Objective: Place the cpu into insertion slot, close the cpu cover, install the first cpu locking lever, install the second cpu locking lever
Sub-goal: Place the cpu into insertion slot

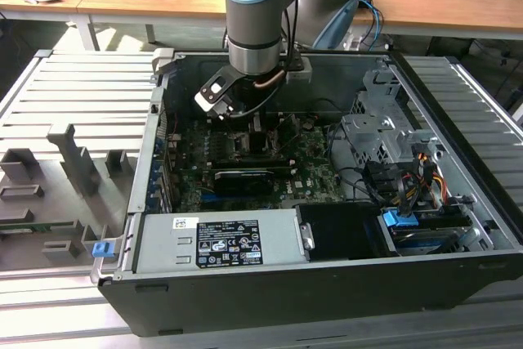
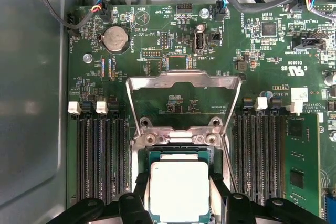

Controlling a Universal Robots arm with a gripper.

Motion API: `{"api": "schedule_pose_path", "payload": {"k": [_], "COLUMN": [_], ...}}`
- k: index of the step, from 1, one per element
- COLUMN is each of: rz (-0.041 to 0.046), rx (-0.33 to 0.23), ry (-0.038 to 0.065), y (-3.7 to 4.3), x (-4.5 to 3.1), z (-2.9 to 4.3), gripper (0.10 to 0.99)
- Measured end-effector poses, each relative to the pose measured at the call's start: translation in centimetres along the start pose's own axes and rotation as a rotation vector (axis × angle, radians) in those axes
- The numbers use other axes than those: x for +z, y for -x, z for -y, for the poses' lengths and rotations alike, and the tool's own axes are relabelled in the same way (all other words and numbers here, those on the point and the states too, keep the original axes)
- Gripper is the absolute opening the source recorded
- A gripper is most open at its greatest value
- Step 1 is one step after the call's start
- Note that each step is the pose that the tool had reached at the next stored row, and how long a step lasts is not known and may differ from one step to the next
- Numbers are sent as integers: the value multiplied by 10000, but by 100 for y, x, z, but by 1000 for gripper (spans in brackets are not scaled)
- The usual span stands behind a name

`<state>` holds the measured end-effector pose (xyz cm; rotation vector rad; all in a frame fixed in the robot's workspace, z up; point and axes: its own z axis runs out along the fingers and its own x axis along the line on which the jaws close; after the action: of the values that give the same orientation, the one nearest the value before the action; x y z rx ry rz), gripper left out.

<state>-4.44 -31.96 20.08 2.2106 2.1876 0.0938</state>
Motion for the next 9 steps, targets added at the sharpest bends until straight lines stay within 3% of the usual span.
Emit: {"api": "schedule_pose_path", "payload": {"k": [9], "rz": [33], "rx": [3], "ry": [-1], "y": [3], "x": [18], "z": [1], "gripper": [541]}}
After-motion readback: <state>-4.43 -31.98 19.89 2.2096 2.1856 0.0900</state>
